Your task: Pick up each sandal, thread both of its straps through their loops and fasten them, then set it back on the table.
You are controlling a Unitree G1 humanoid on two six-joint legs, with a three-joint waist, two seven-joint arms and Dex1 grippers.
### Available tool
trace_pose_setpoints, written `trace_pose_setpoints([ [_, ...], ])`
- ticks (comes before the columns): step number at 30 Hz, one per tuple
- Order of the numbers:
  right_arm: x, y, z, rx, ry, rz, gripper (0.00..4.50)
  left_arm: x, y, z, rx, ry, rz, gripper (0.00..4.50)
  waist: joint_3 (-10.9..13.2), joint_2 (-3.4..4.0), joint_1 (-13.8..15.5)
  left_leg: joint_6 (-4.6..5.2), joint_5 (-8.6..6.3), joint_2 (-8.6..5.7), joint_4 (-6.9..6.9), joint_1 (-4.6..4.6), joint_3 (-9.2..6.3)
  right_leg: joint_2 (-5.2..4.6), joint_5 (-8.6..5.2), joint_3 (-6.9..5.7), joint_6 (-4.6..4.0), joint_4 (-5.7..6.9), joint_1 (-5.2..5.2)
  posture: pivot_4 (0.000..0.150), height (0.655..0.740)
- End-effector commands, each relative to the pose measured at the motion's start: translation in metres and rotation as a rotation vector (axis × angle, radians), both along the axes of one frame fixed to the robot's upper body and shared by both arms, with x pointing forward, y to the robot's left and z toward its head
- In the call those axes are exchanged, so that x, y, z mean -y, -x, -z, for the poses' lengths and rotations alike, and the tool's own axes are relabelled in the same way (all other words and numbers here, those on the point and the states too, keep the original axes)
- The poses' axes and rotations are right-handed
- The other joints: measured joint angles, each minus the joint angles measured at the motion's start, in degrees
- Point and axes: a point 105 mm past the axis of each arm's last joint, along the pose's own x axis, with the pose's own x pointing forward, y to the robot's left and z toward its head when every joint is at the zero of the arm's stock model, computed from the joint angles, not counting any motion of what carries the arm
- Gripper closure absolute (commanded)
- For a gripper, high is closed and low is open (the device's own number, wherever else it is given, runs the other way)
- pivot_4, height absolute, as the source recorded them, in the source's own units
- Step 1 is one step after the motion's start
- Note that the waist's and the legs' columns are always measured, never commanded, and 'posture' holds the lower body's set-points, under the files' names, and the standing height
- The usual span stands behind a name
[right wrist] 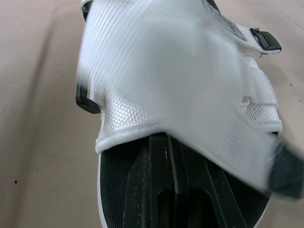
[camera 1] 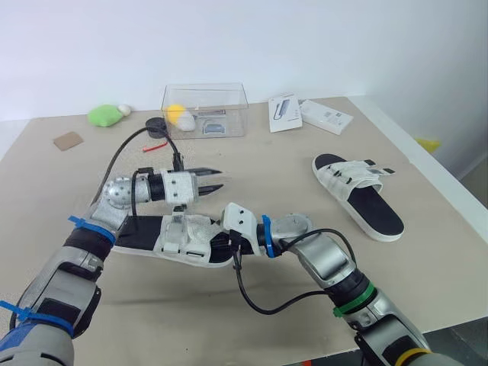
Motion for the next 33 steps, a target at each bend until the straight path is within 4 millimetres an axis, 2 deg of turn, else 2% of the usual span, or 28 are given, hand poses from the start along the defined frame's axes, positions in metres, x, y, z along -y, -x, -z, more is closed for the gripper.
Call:
trace_pose_setpoints([
  [1,0.006,0.0,0.022,-0.046,0.074,0.033,4.5,0.0,0.003,-0.014,-0.215,0.125,0.015,0.98,0.0,0.0,-0.1,0.0,0.0,0.0,0.0,0.0,-0.02,0.02,0.0,0.0,-0.01,0.0,0.0,0.15,0.74],
  [3,0.006,0.0,0.022,-0.049,0.073,0.038,4.5,0.0,0.003,-0.012,-0.362,0.142,0.006,0.04,0.0,0.0,-0.1,0.0,0.0,0.02,0.0,-0.02,-0.07,0.04,-0.02,-0.01,-0.03,0.0,-0.01,0.15,0.74],
  [5,0.006,0.0,0.022,-0.051,0.072,0.041,4.5,0.0,0.009,-0.003,-0.55,0.119,0.014,0.04,0.0,0.0,-0.2,0.0,0.0,0.01,0.0,-0.02,-0.09,0.05,-0.02,-0.02,-0.03,0.0,-0.01,0.15,0.74],
  [7,0.006,0.0,0.022,-0.051,0.072,0.042,4.5,0.002,0.013,0.001,-0.644,0.102,0.022,0.04,0.0,0.0,-0.3,0.0,0.0,0.01,0.0,-0.01,-0.11,0.06,-0.02,-0.01,-0.03,0.0,0.0,0.15,0.74],
  [10,0.006,0.0,0.022,-0.051,0.074,0.042,4.5,0.005,0.021,0.007,-0.882,0.095,0.012,0.04,0.0,0.0,-0.3,0.0,0.0,0.0,0.01,-0.03,-0.15,0.06,-0.03,-0.02,-0.04,0.0,-0.01,0.15,0.74],
  [12,0.007,0.0,0.023,-0.053,0.073,0.047,4.5,0.004,0.02,0.005,-1.071,0.164,-0.037,0.04,0.0,-0.01,-0.4,0.0,0.0,-0.01,0.01,-0.07,-0.23,0.08,-0.03,-0.05,-0.06,0.0,-0.01,0.15,0.74],
  [14,0.007,0.0,0.023,-0.055,0.072,0.05,4.5,0.006,0.024,0.001,-1.189,0.199,-0.032,0.04,0.0,-0.01,-0.4,0.0,0.0,-0.05,0.03,-0.1,-0.4,0.1,-0.04,-0.08,-0.06,0.0,-0.01,0.15,0.74],
  [17,0.007,0.0,0.023,-0.055,0.072,0.052,4.5,0.006,0.03,0.001,-1.268,0.179,-0.042,0.04,0.0,0.0,-0.6,0.0,0.0,-0.07,0.01,-0.12,-0.58,0.12,-0.09,-0.14,-0.14,0.0,0.0,0.15,0.74],
  [21,0.007,0.001,0.022,-0.053,0.073,0.048,4.5,0.003,0.036,0.016,-1.337,0.106,-0.109,0.04,0.0,0.0,-0.6,0.0,0.0,-0.07,-0.01,-0.18,-0.77,0.13,-0.15,-0.26,-0.24,0.0,0.0,0.15,0.74],
  [30,0.007,0.001,0.022,-0.052,0.072,0.049,4.5,0.008,0.046,0.024,-1.364,0.046,-0.096,0.04,0.0,0.0,-0.6,0.0,0.0,-0.08,0.0,-0.2,-0.82,0.12,-0.15,-0.28,-0.25,0.0,0.0,0.15,0.74],
  [33,0.007,0.001,0.022,-0.052,0.071,0.051,4.5,0.009,0.048,0.025,-1.364,0.037,-0.09,0.8,0.0,0.0,-0.6,0.0,0.0,-0.08,0.0,-0.2,-0.81,0.12,-0.15,-0.28,-0.25,0.0,0.0,0.15,0.74],
])
